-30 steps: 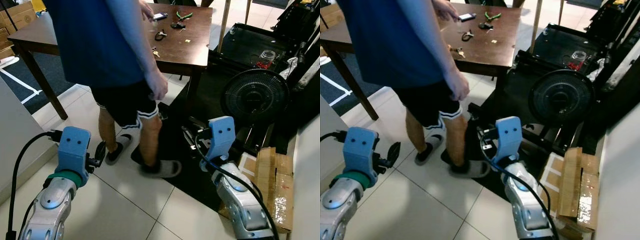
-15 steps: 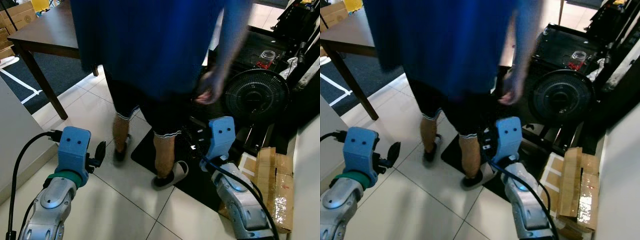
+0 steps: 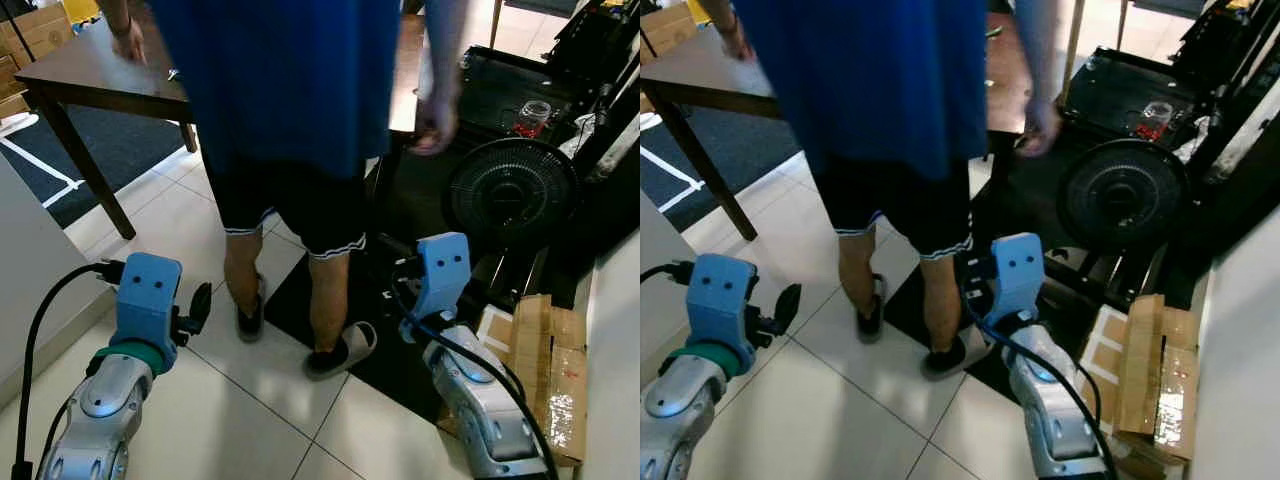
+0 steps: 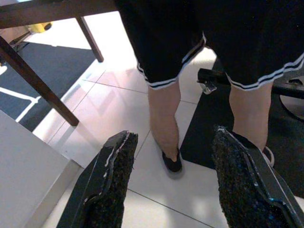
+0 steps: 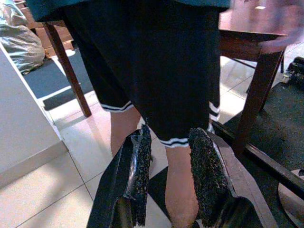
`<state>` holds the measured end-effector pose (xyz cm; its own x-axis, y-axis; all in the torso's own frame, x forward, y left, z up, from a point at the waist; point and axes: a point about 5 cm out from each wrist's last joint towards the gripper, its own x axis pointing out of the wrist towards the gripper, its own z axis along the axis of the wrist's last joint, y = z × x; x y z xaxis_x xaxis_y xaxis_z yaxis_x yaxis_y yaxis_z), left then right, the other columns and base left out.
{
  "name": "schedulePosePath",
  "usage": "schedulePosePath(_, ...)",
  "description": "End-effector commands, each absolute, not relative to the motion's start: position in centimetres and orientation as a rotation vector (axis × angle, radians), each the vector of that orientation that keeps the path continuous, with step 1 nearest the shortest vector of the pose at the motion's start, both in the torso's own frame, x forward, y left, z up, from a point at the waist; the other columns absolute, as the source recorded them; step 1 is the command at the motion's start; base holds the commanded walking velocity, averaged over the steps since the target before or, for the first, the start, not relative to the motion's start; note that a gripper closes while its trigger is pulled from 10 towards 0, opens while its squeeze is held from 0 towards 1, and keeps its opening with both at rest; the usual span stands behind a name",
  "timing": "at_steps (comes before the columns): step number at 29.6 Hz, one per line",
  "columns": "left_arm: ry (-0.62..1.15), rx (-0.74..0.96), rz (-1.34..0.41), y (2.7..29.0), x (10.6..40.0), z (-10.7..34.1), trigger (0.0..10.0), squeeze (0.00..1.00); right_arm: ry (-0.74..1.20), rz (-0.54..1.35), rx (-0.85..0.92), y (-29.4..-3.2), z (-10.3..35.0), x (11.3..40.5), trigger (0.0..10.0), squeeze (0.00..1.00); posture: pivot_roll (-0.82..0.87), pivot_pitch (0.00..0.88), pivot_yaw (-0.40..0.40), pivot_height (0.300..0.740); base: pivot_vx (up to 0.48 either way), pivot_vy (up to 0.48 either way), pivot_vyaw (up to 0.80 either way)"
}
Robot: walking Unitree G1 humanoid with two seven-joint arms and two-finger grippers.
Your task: Hang keys on a hook
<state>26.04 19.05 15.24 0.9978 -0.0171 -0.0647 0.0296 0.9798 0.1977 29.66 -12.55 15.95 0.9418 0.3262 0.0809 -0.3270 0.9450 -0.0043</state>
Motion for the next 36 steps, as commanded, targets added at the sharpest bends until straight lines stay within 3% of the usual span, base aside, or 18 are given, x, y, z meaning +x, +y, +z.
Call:
schedulePosePath(1,0.087,0.203,-0.015,19.34,25.98,14.90,10.0,0.00,-0.061,0.334,0.011,-12.47,15.65,29.63,10.0,0.00,-0.07,0.095,0.105,0.740,0.000,0.000,0.00)
schedulePosePath(36,0.088,0.202,-0.015,19.22,25.94,14.79,10.0,0.00,-0.057,0.335,0.007,-12.54,15.52,29.58,10.0,0.00,-0.07,0.087,0.100,0.740,0.000,0.000,0.00)
